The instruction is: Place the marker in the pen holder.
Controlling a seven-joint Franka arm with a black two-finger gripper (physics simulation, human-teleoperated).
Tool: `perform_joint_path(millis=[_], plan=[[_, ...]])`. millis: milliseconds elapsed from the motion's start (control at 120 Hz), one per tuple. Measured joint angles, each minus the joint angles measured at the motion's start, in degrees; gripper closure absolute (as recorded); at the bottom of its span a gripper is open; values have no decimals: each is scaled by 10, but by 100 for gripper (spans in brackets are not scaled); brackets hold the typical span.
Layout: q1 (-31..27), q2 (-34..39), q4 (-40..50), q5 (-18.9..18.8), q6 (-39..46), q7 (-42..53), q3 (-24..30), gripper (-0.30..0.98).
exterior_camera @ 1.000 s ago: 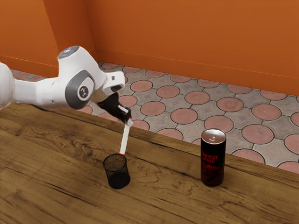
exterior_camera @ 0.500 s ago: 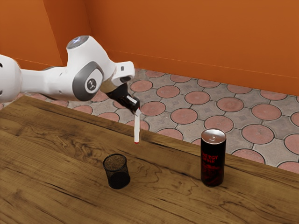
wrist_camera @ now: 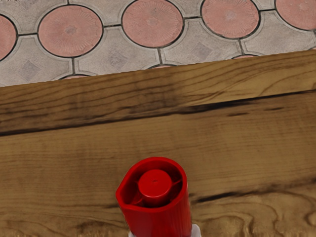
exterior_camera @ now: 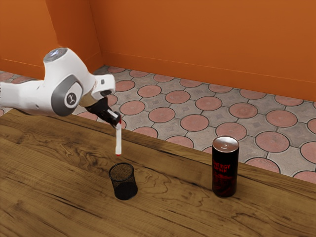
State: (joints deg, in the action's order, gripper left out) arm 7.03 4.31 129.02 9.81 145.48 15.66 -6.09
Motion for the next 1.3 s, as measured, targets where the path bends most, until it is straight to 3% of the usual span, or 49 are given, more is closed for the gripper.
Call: perform_joint_path(millis=[325,775,1300], plan=[[26,51,55,-50,36,2,1,79],[51,114,102,-60,12,-9,2,79],[64,70,101,-70,-4,-17,7,79]])
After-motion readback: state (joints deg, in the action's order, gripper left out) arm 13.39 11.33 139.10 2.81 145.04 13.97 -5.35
